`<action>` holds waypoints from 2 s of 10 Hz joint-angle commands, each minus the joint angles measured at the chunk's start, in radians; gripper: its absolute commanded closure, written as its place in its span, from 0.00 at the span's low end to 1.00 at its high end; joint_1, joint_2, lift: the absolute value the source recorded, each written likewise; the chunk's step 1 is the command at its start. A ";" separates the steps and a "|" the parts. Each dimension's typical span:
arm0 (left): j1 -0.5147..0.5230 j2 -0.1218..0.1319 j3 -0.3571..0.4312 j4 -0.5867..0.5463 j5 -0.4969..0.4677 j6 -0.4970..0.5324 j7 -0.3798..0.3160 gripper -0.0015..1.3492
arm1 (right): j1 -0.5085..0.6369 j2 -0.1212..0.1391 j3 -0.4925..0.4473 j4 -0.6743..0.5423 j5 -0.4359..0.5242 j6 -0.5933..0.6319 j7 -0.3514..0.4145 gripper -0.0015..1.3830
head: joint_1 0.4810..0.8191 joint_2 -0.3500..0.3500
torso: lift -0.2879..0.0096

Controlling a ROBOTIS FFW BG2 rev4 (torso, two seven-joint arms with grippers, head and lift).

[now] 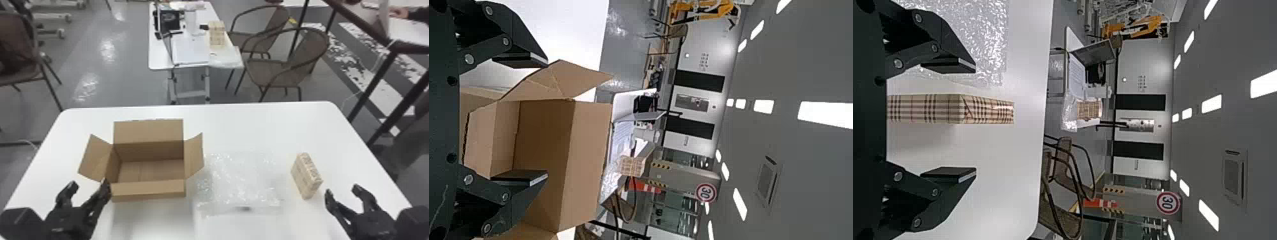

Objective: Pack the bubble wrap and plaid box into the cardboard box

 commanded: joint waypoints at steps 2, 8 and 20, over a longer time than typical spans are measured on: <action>0.000 -0.003 0.004 0.001 0.001 0.004 -0.005 0.35 | 0.000 0.001 0.002 0.000 0.000 0.002 0.001 0.38 | 0.63 0.46 | 0.82; -0.026 -0.003 0.001 0.002 0.008 0.030 -0.006 0.35 | -0.005 0.001 0.002 0.011 -0.006 0.016 0.012 0.38 | 0.63 0.45 | 0.82; -0.203 -0.003 0.108 0.105 0.059 0.234 -0.086 0.37 | -0.031 0.001 0.009 0.025 -0.003 0.049 0.034 0.37 | 0.63 0.54 | 0.82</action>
